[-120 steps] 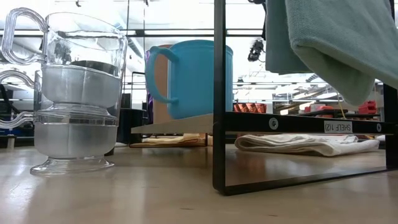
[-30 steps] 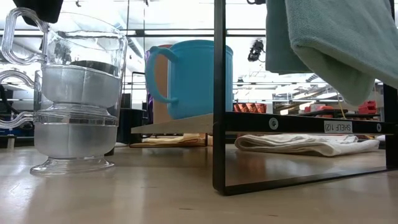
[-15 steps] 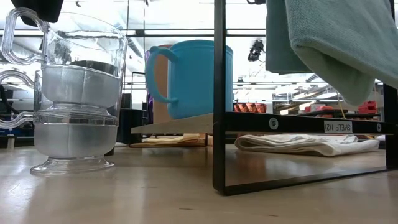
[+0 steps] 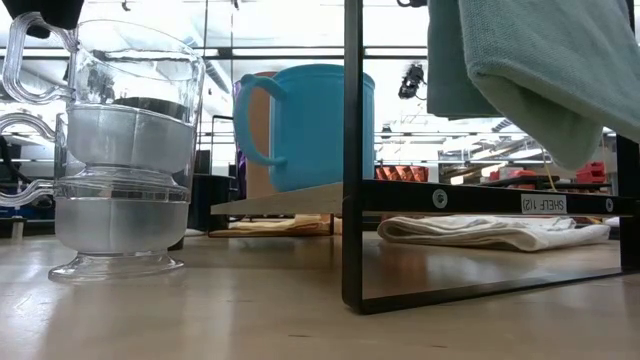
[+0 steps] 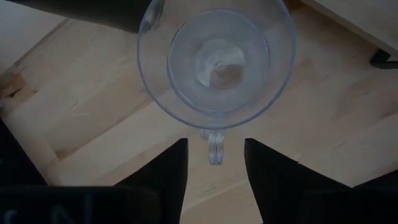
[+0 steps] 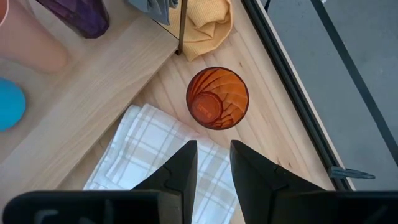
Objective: Stack small to large cups/mugs on shelf
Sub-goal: Put the top transparent mug on the shelf
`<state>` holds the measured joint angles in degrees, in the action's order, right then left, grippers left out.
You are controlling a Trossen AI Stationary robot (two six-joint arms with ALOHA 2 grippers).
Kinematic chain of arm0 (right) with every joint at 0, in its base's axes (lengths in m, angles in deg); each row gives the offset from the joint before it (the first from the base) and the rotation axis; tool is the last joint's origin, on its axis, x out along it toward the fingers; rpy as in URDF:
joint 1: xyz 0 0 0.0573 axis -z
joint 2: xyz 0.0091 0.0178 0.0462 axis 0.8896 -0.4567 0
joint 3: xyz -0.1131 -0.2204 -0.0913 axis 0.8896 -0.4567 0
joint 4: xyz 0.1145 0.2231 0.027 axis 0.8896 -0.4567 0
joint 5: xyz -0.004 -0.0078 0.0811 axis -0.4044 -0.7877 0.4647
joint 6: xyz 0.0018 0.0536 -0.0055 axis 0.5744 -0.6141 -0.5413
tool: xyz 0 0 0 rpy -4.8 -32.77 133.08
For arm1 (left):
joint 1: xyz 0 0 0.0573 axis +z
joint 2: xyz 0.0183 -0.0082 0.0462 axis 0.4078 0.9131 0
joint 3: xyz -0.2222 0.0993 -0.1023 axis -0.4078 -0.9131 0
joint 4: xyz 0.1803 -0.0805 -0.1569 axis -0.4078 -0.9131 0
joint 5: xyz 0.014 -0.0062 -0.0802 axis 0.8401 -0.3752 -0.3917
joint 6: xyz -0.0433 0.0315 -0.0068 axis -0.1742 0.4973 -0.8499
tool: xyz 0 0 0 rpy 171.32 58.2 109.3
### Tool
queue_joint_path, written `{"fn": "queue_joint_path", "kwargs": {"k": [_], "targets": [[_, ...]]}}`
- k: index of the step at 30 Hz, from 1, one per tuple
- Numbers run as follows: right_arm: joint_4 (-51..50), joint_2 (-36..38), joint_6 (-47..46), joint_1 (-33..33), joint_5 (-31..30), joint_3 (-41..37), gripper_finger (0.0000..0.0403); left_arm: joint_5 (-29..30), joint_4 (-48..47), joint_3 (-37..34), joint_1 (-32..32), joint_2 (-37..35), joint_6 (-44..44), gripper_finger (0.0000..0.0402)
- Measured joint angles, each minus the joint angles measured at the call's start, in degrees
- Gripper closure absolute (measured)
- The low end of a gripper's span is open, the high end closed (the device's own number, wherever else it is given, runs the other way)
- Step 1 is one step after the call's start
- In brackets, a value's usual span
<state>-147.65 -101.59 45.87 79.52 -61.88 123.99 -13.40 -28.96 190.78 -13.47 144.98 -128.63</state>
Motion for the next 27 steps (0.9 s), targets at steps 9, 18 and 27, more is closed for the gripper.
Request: {"fn": "queue_joint_path", "kwargs": {"k": [9,18,27], "targets": [[0.0,0.0,0.0,0.0,0.0,0.0,0.03,-0.37,1.14,0.05,0.02,0.85,0.04,0.0253],[0.0,0.0,-0.02,0.0,0.0,0.0,0.03,-0.39,1.09,0.05,0.02,1.68,0.61,0.0262],[0.0,0.0,-0.02,0.0,0.0,0.0,0.03,-0.37,-0.26,0.05,0.02,1.73,0.61,0.0326]]}}
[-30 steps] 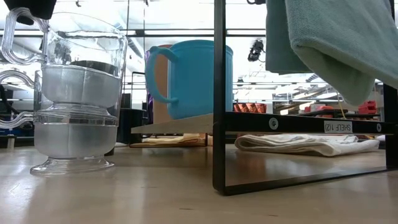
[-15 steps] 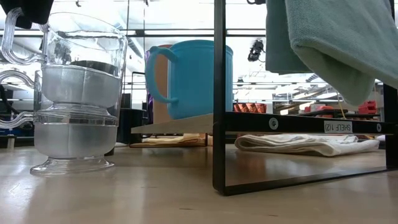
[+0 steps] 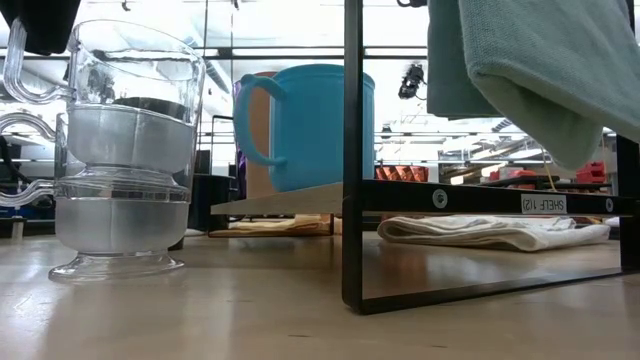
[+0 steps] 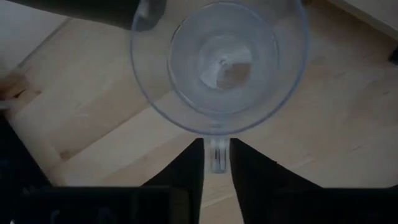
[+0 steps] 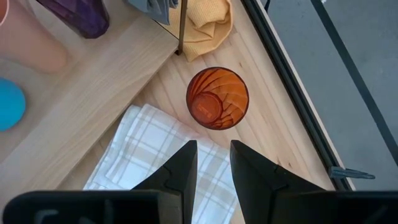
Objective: Stack small to large cups/mugs on shelf
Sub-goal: Put the top transparent mug on the shelf
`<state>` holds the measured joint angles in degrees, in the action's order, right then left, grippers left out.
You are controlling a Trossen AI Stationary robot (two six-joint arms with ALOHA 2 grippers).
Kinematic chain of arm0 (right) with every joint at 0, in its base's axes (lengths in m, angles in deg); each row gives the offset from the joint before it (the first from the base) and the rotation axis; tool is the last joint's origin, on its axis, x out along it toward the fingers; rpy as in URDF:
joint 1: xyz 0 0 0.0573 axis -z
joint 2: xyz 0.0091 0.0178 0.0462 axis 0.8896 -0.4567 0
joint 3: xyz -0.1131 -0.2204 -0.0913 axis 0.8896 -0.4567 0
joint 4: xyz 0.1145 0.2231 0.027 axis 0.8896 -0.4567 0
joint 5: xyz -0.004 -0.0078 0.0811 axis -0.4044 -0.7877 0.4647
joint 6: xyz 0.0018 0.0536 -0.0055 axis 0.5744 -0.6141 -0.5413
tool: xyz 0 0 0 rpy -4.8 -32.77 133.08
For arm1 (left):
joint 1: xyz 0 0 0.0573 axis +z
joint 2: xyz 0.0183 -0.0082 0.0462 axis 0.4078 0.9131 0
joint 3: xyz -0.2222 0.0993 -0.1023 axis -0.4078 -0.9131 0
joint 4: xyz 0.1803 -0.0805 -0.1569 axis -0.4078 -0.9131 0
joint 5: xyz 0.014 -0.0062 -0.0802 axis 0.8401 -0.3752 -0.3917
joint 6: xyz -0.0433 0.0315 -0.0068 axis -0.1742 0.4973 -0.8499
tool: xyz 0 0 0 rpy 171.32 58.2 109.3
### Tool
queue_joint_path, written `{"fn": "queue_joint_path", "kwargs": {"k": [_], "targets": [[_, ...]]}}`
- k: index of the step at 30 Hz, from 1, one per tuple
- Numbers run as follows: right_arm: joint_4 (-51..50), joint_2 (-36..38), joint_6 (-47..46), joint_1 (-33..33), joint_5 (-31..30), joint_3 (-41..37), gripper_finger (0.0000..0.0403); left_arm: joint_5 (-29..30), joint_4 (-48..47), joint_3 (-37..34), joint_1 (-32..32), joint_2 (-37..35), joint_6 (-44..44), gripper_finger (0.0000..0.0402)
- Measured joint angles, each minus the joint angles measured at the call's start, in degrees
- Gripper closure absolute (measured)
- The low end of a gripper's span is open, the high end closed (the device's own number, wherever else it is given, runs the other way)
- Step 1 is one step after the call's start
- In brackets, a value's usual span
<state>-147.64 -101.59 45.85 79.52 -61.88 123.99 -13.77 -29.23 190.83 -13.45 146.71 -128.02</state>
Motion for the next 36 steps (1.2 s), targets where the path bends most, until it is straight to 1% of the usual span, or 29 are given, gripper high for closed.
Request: {"fn": "queue_joint_path", "kwargs": {"k": [4,7,10,13,15,17,21,25,30,36], "targets": [[0.0,0.0,0.0,0.0,0.0,0.0,0.03,0.42,0.12,0.0,0.0,0.0,0.0,0.036],[0.0,0.0,0.0,0.0,0.0,0.0,0.03,1.58,0.05,-0.02,0.0,0.0,0.0,0.0373],[0.0,0.0,0.0,0.0,0.0,0.0,0.03,2.0,0.04,-0.02,0.01,0.0,0.0,0.0369],[0.02,0.0,0.23,0.0,-0.01,0.0,0.03,2.03,0.04,-0.04,0.0,0.0,0.0,0.0349],[0.02,0.0,0.29,0.0,-0.02,0.0,0.03,2.12,0.04,-0.04,0.0,0.0,0.0,0.0343],[0.02,0.0,0.39,0.0,-0.02,0.0,0.03,2.14,0.04,-0.04,-0.11,0.0,0.0,0.0349],[0.03,0.0,0.62,0.0,-0.02,0.0,0.03,2.26,0.07,-0.04,-0.23,0.0,-0.02,0.0374],[0.03,0.0,0.87,0.0,-0.02,0.0,0.03,2.29,0.07,-0.04,-0.37,0.0,-0.04,0.0374],[0.05,0.0,0.87,0.0,-0.02,0.0,0.03,2.12,0.05,-0.08,-0.37,-0.18,-0.17,0.0351],[0.05,0.0,0.88,0.0,-0.02,0.0,0.03,3.06,0.04,-0.11,-0.38,-2.47,-0.52,0.0374]]}}
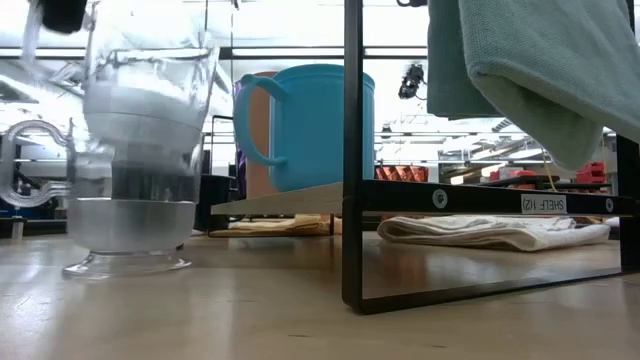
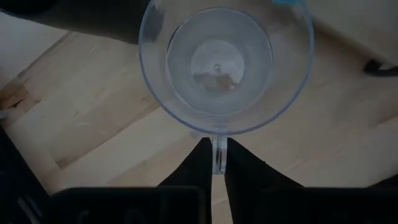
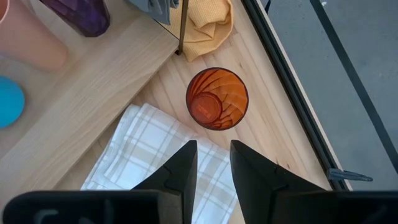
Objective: Stack small to large cups/mugs on shelf
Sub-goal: Put the top transparent mug on the shelf
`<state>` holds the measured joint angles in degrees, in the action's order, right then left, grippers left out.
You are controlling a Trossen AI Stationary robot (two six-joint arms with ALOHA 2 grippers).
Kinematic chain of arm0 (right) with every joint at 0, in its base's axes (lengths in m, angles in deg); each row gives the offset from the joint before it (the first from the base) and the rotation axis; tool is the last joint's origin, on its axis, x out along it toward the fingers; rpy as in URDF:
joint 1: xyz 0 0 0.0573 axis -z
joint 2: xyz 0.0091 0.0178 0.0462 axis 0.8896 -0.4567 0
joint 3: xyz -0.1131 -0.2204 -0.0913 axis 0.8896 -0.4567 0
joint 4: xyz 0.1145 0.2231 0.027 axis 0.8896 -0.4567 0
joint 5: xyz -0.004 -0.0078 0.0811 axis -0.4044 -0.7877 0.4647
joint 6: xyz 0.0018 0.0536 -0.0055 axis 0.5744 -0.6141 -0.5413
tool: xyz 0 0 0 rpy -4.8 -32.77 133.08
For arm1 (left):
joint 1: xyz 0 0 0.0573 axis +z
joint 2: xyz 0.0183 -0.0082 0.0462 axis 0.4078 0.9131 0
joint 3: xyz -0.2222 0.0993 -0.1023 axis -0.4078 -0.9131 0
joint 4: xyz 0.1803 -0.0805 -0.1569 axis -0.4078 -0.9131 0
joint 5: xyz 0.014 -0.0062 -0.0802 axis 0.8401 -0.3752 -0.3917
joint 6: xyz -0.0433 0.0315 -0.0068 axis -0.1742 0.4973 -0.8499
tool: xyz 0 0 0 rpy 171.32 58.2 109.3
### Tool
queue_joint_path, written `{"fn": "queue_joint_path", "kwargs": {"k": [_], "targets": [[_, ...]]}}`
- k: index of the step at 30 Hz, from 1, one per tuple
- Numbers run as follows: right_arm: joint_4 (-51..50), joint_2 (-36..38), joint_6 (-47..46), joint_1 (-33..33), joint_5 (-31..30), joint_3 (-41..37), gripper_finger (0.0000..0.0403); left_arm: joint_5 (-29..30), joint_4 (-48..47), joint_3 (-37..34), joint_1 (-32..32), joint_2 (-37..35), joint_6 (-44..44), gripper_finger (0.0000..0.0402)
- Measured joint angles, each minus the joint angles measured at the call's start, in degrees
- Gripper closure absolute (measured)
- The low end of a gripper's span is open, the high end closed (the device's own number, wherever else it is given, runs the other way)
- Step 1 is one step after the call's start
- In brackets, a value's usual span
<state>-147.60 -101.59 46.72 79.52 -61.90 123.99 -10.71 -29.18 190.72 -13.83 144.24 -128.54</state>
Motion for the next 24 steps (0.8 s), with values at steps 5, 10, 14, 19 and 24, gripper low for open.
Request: {"fn": "queue_joint_path", "kwargs": {"k": [5,10,14,19,24], "targets": [[0.13,0.0,0.0,0.0,0.0,0.0,0.03,1.67,0.0,0.02,0.01,-2.12,-0.4,0.0364],[0.13,0.0,0.0,0.01,0.0,0.0,0.03,2.18,-0.01,0.02,-0.01,-3.13,-0.2,0.0352],[0.19,0.0,-0.05,0.0,-0.02,0.0,0.03,2.6,0.0,0.02,-0.21,-3.32,1.02,0.0375],[0.22,0.0,-0.42,0.02,0.0,0.0,0.03,2.77,0.02,0.02,-0.21,-3.41,1.42,0.0371],[0.22,0.0,-0.67,0.02,-0.02,0.0,0.03,2.78,0.02,0.02,-0.21,-4.17,1.46,0.035]]}}
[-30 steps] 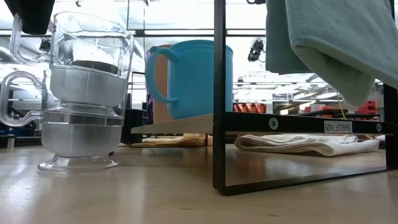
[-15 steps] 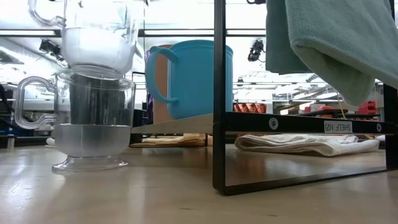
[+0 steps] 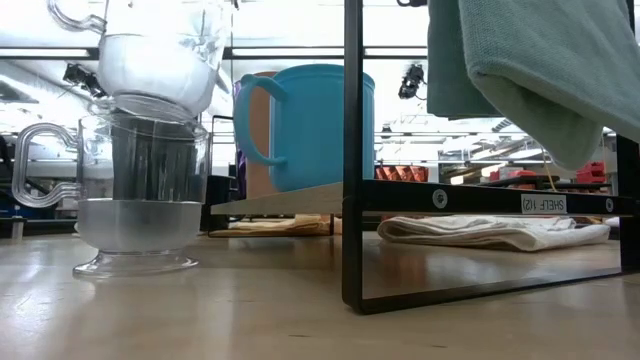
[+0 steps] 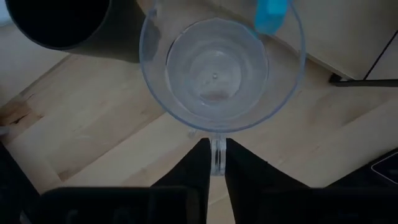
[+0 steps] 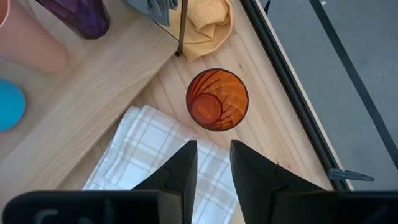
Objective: Stack small to large cups/mugs on shelf
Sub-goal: Put the top transparent mug on the shelf
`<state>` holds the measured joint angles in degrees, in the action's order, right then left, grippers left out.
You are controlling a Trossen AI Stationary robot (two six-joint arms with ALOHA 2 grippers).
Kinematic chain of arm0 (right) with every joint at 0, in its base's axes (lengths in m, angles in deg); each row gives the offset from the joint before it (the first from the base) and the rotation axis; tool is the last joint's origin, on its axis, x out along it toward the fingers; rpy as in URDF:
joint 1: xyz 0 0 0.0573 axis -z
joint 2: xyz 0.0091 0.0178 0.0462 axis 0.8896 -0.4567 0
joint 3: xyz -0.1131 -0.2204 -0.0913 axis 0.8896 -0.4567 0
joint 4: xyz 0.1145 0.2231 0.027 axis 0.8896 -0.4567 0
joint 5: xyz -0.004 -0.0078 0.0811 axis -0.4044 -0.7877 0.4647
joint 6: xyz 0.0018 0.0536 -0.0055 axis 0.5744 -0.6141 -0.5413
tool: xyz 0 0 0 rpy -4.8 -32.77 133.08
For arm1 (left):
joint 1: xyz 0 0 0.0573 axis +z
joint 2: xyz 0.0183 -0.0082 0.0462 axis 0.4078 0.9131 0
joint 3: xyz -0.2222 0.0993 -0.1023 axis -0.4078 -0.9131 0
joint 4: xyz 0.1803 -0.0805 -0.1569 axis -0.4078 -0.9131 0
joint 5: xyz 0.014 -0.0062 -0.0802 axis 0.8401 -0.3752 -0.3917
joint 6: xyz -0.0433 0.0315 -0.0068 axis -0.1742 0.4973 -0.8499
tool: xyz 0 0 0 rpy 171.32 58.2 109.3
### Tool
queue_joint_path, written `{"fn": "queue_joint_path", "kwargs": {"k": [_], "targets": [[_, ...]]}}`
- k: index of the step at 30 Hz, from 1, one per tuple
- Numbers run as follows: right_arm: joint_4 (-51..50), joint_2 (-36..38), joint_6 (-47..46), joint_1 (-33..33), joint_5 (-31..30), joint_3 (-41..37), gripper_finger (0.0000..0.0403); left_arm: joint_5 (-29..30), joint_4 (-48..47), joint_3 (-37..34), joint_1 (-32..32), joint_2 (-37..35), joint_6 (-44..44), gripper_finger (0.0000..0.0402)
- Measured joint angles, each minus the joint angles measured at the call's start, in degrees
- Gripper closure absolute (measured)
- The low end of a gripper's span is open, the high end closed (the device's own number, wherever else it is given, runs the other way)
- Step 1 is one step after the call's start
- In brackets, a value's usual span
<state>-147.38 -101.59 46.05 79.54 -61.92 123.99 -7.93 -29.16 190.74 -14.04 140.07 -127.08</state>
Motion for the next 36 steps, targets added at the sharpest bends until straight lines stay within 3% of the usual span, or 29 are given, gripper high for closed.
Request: {"fn": "queue_joint_path", "kwargs": {"k": [4,15,22,29,36], "targets": [[0.0,0.0,-0.18,0.0,0.02,0.0,0.03,0.43,0.0,0.02,0.0,-1.55,0.42,0.0374],[-0.01,0.0,-0.2,-0.02,0.0,0.0,0.03,3.39,0.06,0.02,-0.04,-4.35,-0.98,0.0355],[0.38,0.0,-0.2,0.04,-0.02,0.0,0.03,6.18,1.63,0.15,-1.04,-5.28,-1.56,0.0375],[1.38,0.0,-0.2,0.04,-0.04,0.0,0.03,9.94,7.85,0.22,-1.66,-6.5,-2.54,0.0356],[1.33,0.0,-0.22,0.04,-0.04,0.0,0.03,12.77,14.44,0.22,-1.66,-6.43,1.02,0.0375]]}}
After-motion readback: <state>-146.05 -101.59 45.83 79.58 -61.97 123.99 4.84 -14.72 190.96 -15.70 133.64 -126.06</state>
